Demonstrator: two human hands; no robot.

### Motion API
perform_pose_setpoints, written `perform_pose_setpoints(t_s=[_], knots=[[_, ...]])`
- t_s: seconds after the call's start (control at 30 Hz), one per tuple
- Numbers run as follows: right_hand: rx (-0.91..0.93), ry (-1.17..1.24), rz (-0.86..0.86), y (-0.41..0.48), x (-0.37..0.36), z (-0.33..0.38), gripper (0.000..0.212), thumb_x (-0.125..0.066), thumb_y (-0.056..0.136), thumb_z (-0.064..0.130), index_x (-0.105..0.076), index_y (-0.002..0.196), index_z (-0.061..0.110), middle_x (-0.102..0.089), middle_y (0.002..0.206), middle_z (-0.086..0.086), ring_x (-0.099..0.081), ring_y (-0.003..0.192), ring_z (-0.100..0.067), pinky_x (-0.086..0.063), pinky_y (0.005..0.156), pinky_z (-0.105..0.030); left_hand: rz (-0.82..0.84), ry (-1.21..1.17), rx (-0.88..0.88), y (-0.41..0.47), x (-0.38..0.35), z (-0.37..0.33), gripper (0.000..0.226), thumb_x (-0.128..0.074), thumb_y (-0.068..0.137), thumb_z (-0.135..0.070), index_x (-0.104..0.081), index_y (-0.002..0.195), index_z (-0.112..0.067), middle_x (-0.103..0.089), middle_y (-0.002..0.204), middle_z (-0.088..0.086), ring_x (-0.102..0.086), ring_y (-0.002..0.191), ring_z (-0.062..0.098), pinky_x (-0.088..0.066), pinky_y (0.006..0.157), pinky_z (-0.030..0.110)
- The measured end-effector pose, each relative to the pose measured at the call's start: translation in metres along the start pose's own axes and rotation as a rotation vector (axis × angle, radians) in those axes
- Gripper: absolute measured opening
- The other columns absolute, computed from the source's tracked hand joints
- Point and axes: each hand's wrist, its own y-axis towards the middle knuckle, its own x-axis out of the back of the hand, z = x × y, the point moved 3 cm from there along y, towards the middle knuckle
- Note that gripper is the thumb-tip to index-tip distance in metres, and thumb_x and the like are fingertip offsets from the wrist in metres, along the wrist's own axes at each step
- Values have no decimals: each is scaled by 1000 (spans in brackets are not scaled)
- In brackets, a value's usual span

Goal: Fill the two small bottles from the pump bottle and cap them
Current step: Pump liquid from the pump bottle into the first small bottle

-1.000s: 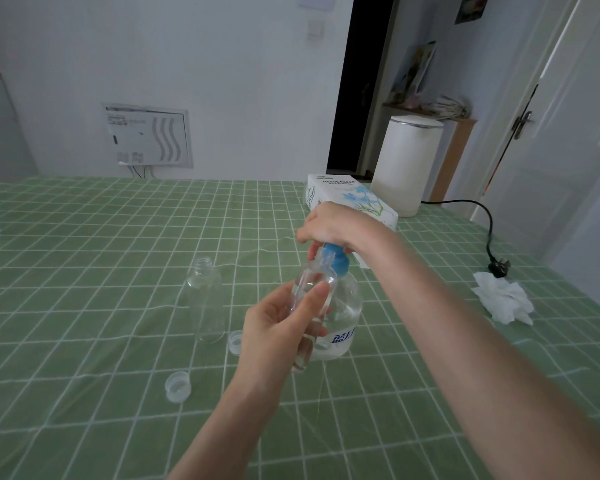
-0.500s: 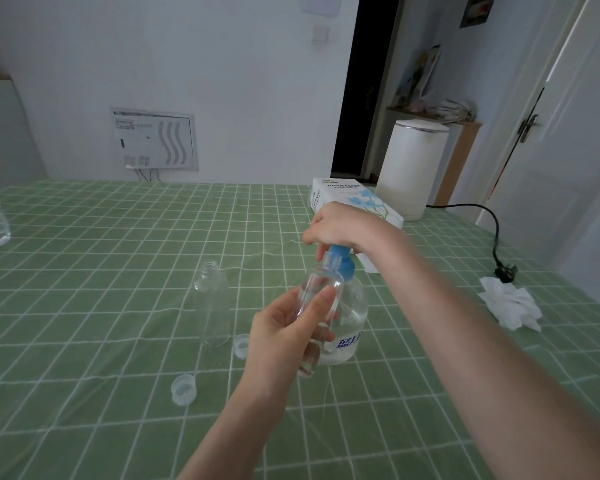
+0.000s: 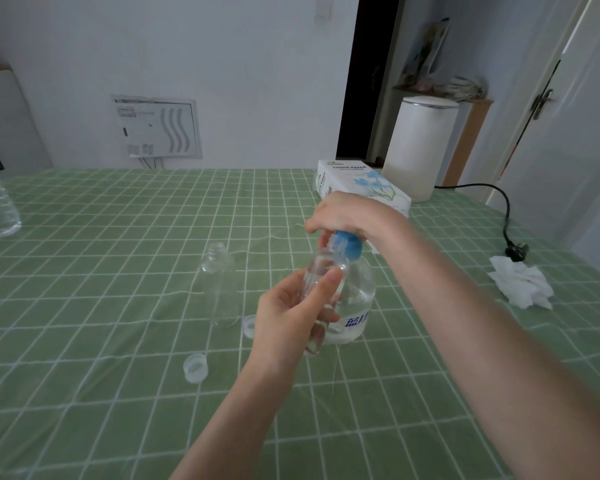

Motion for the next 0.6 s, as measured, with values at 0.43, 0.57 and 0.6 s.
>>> perform_pose_setpoints(t_s=[0.43, 0.57, 0.6], knots=[[-9, -17, -24, -2, 7, 5, 32, -57, 91, 24, -63, 118, 7, -71, 117, -10, -55, 83, -21, -41, 61, -25, -6, 2, -7, -1, 2, -5, 31, -68, 55, -56, -73, 68, -29, -71, 69, -3, -59, 51, 3, -42, 43, 13], [-27, -18, -7, -2, 4, 2, 34, -58, 90, 25, -62, 119, 7, -70, 117, -11, -57, 85, -24, -45, 73, -30, 3, -3, -1, 1, 1, -3, 32, -70, 57, -53, -70, 70, -23, -69, 67, -2, -58, 50, 4, -39, 40, 13], [-32, -7, 2, -2, 2, 1, 35, -58, 90, 24, -61, 120, 7, -69, 117, -12, -57, 86, -25, -45, 76, -31, 9, 0, 1, 1, 1, -3, 32, -70, 58, -52, -70, 71, -22, -69, 67, -2, -58, 50, 4, -39, 40, 13]])
